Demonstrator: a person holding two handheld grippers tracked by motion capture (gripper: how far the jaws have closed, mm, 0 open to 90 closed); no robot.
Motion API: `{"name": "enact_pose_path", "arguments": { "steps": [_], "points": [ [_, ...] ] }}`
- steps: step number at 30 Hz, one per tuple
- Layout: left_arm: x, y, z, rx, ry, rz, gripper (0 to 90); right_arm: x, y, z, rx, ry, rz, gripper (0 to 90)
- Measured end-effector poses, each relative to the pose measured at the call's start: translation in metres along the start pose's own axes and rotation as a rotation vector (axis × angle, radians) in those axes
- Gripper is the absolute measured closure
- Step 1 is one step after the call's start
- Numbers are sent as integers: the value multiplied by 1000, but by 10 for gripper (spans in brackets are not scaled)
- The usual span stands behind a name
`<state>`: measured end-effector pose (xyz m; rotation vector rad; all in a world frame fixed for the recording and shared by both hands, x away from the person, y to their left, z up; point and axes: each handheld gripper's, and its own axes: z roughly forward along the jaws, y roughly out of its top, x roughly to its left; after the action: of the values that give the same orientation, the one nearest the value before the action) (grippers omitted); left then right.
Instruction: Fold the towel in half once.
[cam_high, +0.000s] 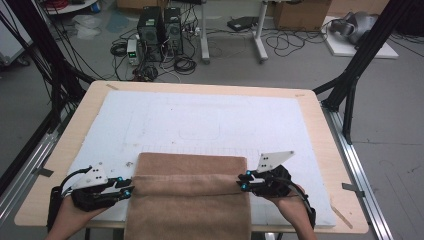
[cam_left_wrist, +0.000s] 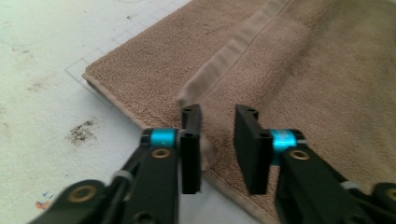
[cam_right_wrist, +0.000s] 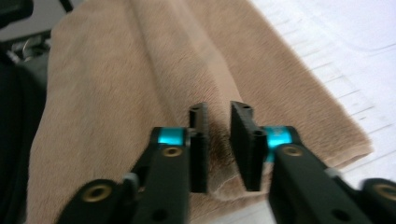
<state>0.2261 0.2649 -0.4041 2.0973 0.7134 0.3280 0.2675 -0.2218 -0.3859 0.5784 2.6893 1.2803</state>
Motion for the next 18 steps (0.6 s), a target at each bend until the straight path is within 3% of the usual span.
{"name": "enact_pose_path", "arguments": {
  "steps": [6, 11, 18],
  "points": [
    [14, 16, 9, -27, 40, -3, 631, -18, 9, -3, -45, -48, 43, 631],
    [34, 25, 31, -18, 79, -45, 619, -39, 11, 9, -13, -82, 68, 581],
    [58, 30, 59, 7, 159, -79, 623, -56, 9, 28, 22, -121, 88, 527]
  ]
}}
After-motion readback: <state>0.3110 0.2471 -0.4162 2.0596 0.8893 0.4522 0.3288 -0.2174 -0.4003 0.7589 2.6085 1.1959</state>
